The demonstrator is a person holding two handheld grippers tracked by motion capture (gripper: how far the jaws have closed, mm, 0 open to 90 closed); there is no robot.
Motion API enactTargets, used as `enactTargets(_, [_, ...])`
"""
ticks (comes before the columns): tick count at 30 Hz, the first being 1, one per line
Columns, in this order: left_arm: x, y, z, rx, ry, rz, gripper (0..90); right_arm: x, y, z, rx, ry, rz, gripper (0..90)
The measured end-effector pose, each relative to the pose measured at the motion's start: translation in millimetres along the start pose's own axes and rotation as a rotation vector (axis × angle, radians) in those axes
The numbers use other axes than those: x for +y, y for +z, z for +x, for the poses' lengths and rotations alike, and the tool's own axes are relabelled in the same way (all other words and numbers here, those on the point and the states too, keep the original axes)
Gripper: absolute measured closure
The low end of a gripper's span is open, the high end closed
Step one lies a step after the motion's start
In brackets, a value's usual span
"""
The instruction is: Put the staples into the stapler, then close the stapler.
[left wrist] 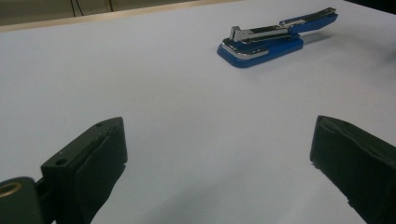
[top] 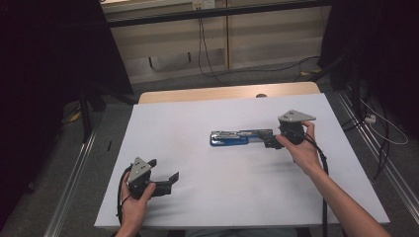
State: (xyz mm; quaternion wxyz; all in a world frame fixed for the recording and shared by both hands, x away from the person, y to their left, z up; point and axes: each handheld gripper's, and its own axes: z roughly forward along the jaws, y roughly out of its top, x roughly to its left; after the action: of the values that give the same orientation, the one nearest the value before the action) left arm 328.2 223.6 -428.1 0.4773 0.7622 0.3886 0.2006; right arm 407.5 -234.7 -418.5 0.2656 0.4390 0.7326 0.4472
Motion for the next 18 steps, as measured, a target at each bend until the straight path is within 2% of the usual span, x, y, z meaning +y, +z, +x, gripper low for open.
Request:
enactTargets(8, [0.0, -2.9, 1.0, 0.009, 0.008, -0.002, 4.1, -13.4, -8.5, -0.5, -0.012, 0.011, 0.003, 3.0])
enactTargets(13, [-0.6, -4.0, 3.3, 0.027, -0.01, -0.009, 4.0, -19.6, -13.3, 3.9, -0.029, 0.013, -0.01, 2.8])
enactTargets(18, [-0.9, -4.5, 4.1, 0.015, -0.003, -0.006, 4.1, -21.7, -19.5, 5.4, -0.031, 0.013, -0.025, 2.7])
